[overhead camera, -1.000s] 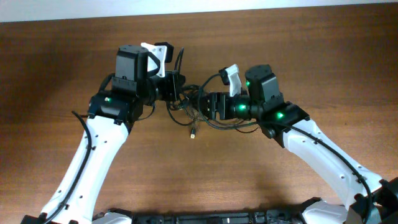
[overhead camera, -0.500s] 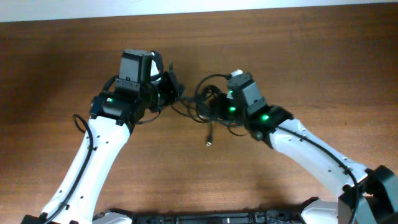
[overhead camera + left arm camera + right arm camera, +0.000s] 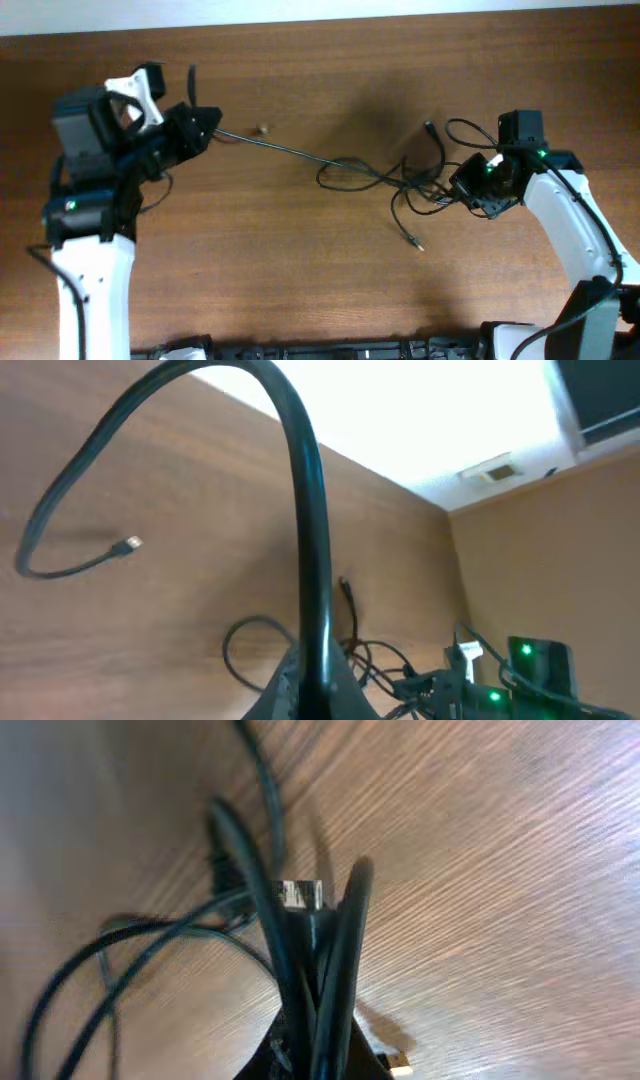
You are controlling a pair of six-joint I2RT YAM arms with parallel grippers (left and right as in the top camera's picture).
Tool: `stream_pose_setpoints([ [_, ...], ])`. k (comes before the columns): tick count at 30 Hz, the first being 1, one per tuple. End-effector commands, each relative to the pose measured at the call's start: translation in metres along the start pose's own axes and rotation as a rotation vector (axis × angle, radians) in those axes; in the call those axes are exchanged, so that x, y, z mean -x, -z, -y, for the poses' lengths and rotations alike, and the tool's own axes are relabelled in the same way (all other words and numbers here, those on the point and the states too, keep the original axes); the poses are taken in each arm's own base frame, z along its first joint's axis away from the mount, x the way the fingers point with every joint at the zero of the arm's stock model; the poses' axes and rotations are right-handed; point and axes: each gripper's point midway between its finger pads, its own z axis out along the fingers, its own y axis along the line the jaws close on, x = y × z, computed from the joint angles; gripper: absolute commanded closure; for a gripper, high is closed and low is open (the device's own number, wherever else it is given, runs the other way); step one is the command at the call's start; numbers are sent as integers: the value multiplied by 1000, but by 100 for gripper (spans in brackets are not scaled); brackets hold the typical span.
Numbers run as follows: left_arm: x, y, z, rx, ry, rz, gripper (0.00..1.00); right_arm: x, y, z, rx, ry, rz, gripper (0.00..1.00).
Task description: Untangle cables
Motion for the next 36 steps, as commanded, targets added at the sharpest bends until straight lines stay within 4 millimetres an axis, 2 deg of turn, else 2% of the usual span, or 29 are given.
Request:
stream_pose_setpoints([
  [1, 77, 92, -20, 277, -132, 420, 100, 44, 9, 64, -262, -38, 197, 93],
  [2, 78, 101, -19, 291, -134, 447, 100, 42, 8, 63, -254, -37, 184, 87],
  [3, 77, 105, -17, 293, -137, 455, 100, 35, 6, 60, -237, -40, 150, 61],
  [4, 76, 105, -18, 295, -133, 450, 100, 34, 6, 59, -225, -37, 139, 44],
  [6, 72, 104, -21, 302, -120, 433, 100, 34, 6, 58, -222, -38, 138, 30],
  [7, 70, 104, -21, 304, -116, 428, 100, 34, 6, 58, -223, -38, 138, 17],
  [8, 71, 104, -21, 304, -117, 429, 100, 34, 6, 58, -223, -38, 138, 13],
  [10, 71, 102, -17, 280, -126, 425, 100, 30, 4, 53, -197, -19, 115, 11],
  [12, 72, 102, -12, 258, -140, 425, 100, 24, 1, 36, -105, 111, 62, 7],
  [13, 76, 103, -11, 266, -197, 436, 100, 19, 0, 22, -30, 229, 29, 5],
  [16, 84, 113, -27, 374, -184, 488, 100, 13, 0, 23, -27, 280, 1, 4],
  [19, 86, 115, -31, 400, -179, 500, 100, 11, 0, 25, -33, 277, -8, 0],
  [20, 88, 119, -36, 440, -172, 518, 99, 8, 4, 0, 97, 396, -16, 0],
  [21, 89, 121, -39, 455, -168, 523, 98, 0, 18, -28, 236, 507, -11, 1],
  [23, 88, 120, -40, 457, -166, 519, 99, 0, 54, -53, 279, 609, 92, 1],
  [24, 88, 120, -40, 457, -165, 519, 99, 1, 81, -58, 259, 644, 184, 1],
  [25, 87, 120, -40, 458, -164, 517, 99, -3, 111, -58, 239, 669, 274, 1],
  [26, 86, 120, -40, 459, -162, 514, 100, -9, 132, -55, 241, 681, 333, 1],
  [27, 85, 120, -41, 461, -159, 508, 100, -22, 152, -48, 249, 691, 382, 1],
  [28, 82, 119, -43, 466, -151, 496, 100, -43, 172, -34, 255, 697, 416, 1],
  [29, 81, 118, -44, 467, -150, 493, 100, -58, 181, -23, 258, 699, 422, 1],
  [31, 81, 118, -44, 467, -149, 492, 100, -74, 193, -12, 271, 707, 452, 1],
  [36, 81, 118, -44, 467, -149, 492, 100, -79, 195, -7, 272, 707, 454, 1],
])
